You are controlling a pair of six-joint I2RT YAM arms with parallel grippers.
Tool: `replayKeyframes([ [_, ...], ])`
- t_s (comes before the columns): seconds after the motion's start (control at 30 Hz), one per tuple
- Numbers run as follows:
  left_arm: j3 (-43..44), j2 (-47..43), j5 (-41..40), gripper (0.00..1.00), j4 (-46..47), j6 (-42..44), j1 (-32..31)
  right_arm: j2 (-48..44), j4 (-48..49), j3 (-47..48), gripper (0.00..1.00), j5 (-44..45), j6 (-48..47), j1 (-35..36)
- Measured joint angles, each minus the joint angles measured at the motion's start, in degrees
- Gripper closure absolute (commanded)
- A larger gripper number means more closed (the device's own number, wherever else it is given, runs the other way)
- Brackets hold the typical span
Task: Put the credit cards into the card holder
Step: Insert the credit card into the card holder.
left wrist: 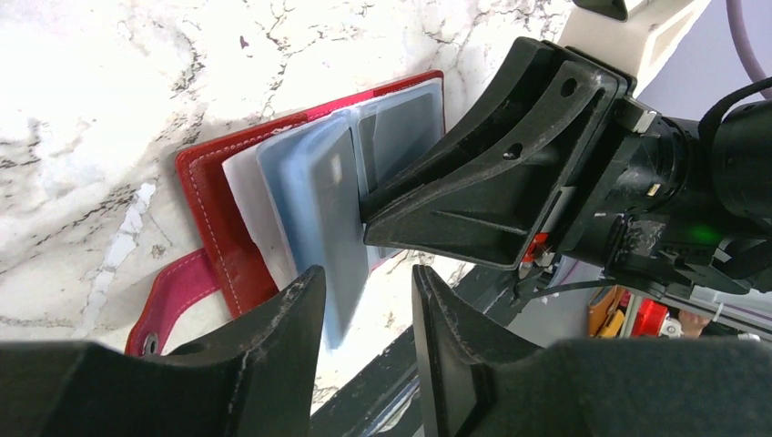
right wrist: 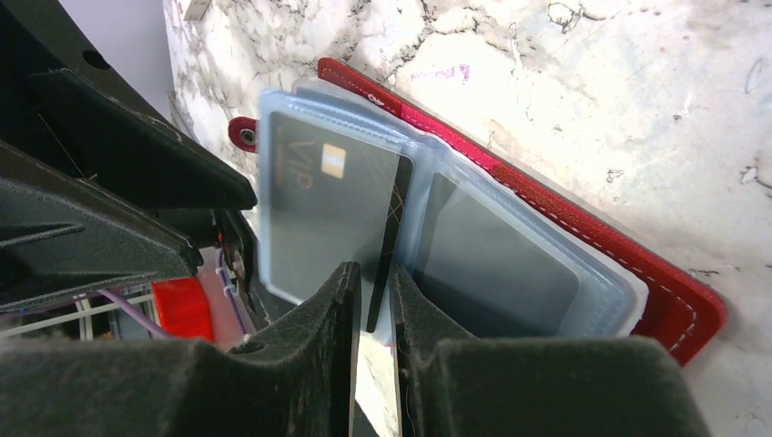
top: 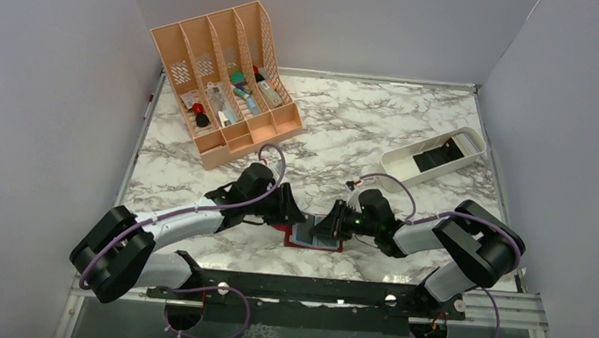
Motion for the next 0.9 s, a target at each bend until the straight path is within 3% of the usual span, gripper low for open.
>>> replayKeyframes([
  [0.4,1.01,-0.90,-0.68,0.50,-2.38,0.87,0.00,1.29,1.29,0.00,0.78,-0.02,0.00,0.00],
  [0.9,0.39,5.01,-1.01,0.50,1.20,1.01,0.00,1.99,2.36,0.00,0.78,-0.17,0.11,0.00],
])
